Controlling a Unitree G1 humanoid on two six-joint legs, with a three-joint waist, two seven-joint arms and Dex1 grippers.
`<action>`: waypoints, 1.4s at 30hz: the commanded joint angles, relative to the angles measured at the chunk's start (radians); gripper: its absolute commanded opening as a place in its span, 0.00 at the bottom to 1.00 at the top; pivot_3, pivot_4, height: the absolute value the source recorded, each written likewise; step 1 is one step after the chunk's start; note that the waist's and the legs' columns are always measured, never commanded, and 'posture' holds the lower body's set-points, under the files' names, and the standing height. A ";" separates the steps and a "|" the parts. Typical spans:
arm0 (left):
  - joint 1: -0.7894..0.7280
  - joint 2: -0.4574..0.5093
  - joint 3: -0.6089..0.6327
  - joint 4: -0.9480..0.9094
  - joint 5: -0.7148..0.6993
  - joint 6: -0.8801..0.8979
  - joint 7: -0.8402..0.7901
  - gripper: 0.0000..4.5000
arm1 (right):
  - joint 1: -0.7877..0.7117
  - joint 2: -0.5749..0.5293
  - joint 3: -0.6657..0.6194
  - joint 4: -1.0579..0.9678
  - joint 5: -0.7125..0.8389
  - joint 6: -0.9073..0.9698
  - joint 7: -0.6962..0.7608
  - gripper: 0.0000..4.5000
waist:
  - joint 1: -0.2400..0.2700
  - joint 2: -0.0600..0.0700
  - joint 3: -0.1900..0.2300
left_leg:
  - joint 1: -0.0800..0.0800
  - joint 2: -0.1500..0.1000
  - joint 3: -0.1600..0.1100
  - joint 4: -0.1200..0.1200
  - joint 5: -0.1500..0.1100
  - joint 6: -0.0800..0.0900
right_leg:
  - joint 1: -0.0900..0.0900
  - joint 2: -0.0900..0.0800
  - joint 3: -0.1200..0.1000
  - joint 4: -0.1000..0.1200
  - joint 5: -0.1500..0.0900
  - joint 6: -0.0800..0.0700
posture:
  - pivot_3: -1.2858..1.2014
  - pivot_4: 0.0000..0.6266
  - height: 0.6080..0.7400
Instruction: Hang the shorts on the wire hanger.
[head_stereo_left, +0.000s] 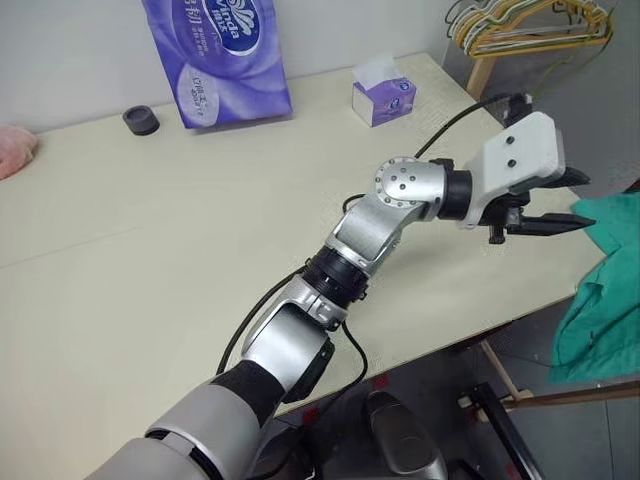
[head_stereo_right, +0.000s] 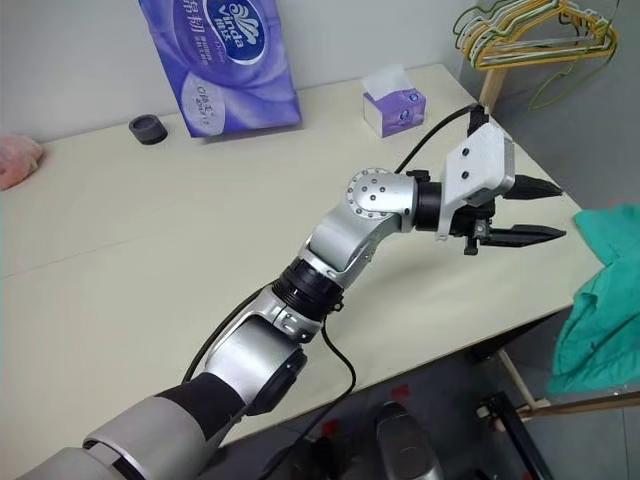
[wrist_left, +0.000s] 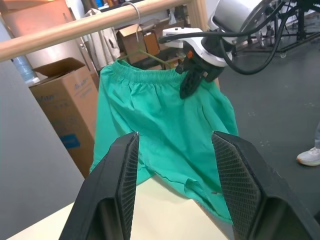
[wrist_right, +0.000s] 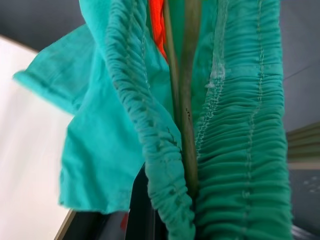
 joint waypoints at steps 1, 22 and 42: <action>-0.055 -0.039 0.017 0.007 -0.003 -0.041 0.015 0.54 | -0.019 0.062 -0.027 -0.063 -0.005 0.059 -0.028 0.00 | 0.002 0.001 0.000 | 0.000 0.000 0.000 0.000 0.000 0.000 | 0.000 0.000 0.001 0.000 0.000 0.001 | 0.35 0.30 1.00; -0.132 -0.101 0.039 0.106 -0.052 -0.089 0.001 0.54 | -0.147 0.129 -0.085 -0.165 -0.224 0.126 -0.046 0.32 | 0.006 0.007 -0.005 | -0.001 0.000 0.008 0.000 0.000 0.000 | -0.005 0.001 0.008 0.002 0.002 0.003 | 0.35 0.28 1.00; -0.142 -0.132 0.025 0.104 -0.093 -0.110 -0.019 0.54 | -0.356 0.140 -0.280 -0.560 -0.435 0.386 -0.110 1.00 | -0.015 0.020 -0.013 | -0.004 0.000 0.018 0.002 -0.001 0.002 | -0.012 0.001 0.015 0.004 0.005 0.009 | 0.33 0.26 1.00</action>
